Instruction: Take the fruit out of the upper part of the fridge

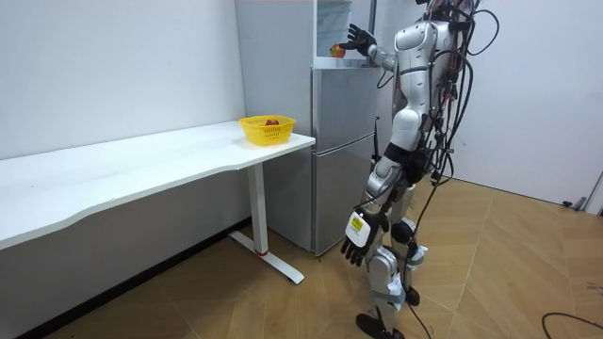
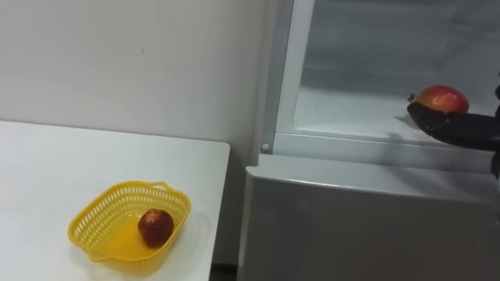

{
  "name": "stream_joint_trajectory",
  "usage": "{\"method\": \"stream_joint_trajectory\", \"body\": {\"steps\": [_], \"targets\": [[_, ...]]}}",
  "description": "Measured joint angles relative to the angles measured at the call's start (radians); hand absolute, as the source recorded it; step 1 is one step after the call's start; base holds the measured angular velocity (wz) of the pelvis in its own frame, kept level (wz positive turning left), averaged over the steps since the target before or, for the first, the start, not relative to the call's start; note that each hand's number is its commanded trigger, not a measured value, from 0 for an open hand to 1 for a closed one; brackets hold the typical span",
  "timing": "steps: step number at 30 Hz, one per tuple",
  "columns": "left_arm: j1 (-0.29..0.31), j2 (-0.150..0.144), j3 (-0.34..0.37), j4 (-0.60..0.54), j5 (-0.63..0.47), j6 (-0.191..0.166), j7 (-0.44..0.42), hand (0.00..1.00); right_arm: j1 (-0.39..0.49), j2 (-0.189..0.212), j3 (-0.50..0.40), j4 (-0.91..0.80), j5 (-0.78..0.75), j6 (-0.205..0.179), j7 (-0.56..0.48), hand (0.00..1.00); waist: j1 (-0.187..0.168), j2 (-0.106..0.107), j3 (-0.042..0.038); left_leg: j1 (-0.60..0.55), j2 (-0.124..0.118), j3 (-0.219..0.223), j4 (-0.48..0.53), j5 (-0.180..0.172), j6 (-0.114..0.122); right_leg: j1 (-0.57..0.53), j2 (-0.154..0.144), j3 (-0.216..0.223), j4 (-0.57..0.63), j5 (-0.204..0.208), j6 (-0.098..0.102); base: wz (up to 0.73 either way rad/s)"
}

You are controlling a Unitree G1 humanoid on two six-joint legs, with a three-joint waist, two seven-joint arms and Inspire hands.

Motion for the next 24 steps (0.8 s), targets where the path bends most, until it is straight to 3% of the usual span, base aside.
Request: {"method": "stream_joint_trajectory", "body": {"steps": [11, 20, 24], "targets": [[0.007, 0.007, 0.001, -0.002, 0.003, 0.009, -0.005, 0.00, -0.026, -0.061, 0.007, 0.064, -0.039, 0.031, 0.005, 0.00, -0.003, -0.004, 0.0022, -0.013, -0.001, -0.008, 0.004, 0.000, 0.000, -0.008, 0.000, -0.004, 0.005, 0.000, 0.000, 0.01], [0.007, 0.007, 0.002, -0.002, 0.012, 0.024, -0.004, 0.00, -0.029, -0.062, 0.008, 0.106, -0.078, 0.040, 0.005, 0.00, 0.001, -0.010, 0.0059, -0.006, -0.001, -0.009, 0.005, 0.000, 0.000, -0.008, 0.000, -0.003, 0.009, -0.001, -0.001, 0.00], [0.007, 0.007, 0.021, -0.002, 0.011, 0.024, -0.004, 0.00, -0.070, -0.066, 0.010, 0.166, -0.074, 0.042, 0.013, 0.00, 0.001, -0.015, 0.0086, -0.007, -0.001, -0.010, 0.006, 0.000, 0.000, -0.008, -0.001, -0.003, 0.011, -0.005, -0.006, 0.00]]}}
